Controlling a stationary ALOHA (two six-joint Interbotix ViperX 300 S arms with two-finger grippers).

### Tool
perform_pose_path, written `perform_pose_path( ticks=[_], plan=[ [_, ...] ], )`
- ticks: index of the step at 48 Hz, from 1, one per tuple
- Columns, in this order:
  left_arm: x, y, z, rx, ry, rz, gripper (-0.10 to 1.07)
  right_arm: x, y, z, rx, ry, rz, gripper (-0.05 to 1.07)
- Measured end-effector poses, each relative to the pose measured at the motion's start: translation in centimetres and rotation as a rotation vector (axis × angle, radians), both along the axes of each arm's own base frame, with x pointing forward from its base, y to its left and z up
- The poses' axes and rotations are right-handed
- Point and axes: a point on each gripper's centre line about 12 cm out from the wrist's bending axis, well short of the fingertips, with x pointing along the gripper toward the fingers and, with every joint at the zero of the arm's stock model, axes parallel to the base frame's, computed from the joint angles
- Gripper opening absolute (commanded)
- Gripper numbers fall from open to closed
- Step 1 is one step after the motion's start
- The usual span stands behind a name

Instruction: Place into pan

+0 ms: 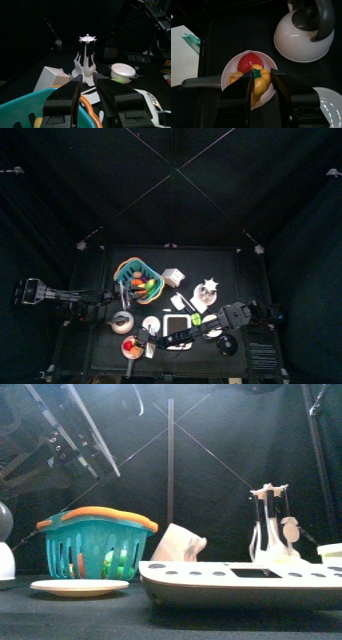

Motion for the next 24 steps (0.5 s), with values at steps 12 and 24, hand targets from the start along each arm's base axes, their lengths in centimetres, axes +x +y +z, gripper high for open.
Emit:
perform_pose_path(
  ticks=[12,24],
  plan=[
    [0.0,0.0,0.0,-0.001,0.0,0.0,0.68,0.22,0.29,0.43,0.021,-0.014,0.012,0.77],
    [0.0,0.0,0.0,-0.001,0.0,0.0,0.68,-0.05,0.17,0.17,0.002,-0.007,0.019,0.77]
  ],
)
